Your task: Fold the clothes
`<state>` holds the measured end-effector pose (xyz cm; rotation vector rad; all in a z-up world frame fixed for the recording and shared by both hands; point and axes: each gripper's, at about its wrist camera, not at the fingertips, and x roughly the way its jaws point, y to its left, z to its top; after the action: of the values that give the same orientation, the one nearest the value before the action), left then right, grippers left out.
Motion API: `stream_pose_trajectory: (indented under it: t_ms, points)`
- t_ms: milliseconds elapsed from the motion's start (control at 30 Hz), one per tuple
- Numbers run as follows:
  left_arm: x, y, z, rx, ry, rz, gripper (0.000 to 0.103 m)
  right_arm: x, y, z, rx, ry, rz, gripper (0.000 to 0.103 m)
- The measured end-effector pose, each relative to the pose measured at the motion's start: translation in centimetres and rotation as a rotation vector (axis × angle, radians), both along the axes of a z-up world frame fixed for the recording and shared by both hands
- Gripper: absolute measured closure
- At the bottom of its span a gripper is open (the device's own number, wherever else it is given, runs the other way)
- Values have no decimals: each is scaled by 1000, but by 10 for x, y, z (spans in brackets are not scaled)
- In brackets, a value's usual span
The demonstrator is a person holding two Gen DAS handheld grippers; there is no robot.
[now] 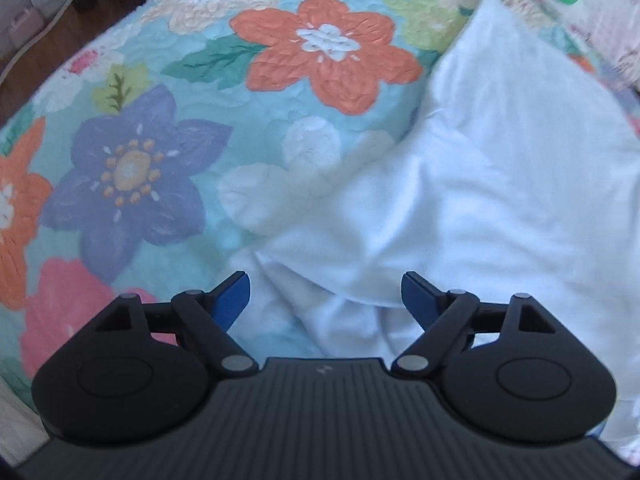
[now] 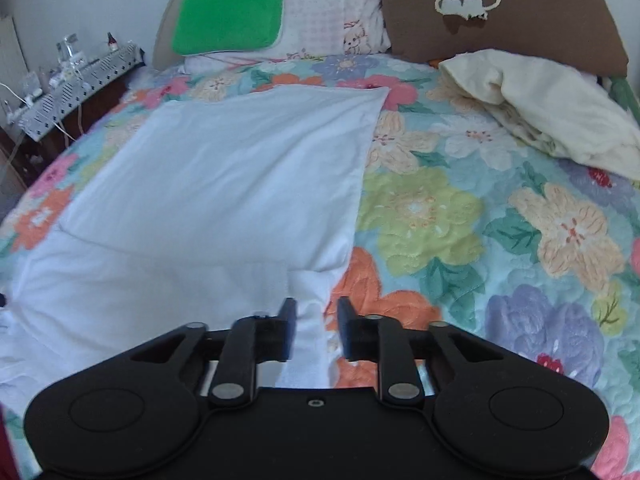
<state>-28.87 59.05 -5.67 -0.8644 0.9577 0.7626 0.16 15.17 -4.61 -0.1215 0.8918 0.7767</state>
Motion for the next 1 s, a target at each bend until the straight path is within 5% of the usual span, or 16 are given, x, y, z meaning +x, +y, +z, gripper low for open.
stream_pose_trajectory:
  t_ms: [100,233,367,500,600,867,900,933,1000]
  points:
    - [-6,-3,-4,-208,-107,-48,18,-28,-9,12,53,-18,174,47]
    - [-20,6,-18,-318,-101,-32,19,-77,6,-1,-141,-158,514,22]
    - [-25,2,-38,-438,-118,-46,21,-116,16,-26,-331,-316,717,22]
    - [-17,-8,-39,-428,-134,-92,23,-131,13,-25,-300,-272,796,22]
    - [-7,-7,-44,-423,-94,-89,25,-142,17,-36,-389,-369,790,22]
    - [3,-2,-51,-427,-65,24,25,-127,32,-43,-379,-482,661,22]
    - [5,-3,-48,-399,-84,17,46,-127,35,-44,-383,-501,660,22]
    - [8,-4,-43,-358,-101,-5,80,-128,38,-46,-388,-525,667,22]
    - [13,-7,-40,-344,-145,-22,86,-127,43,-48,-396,-576,678,22]
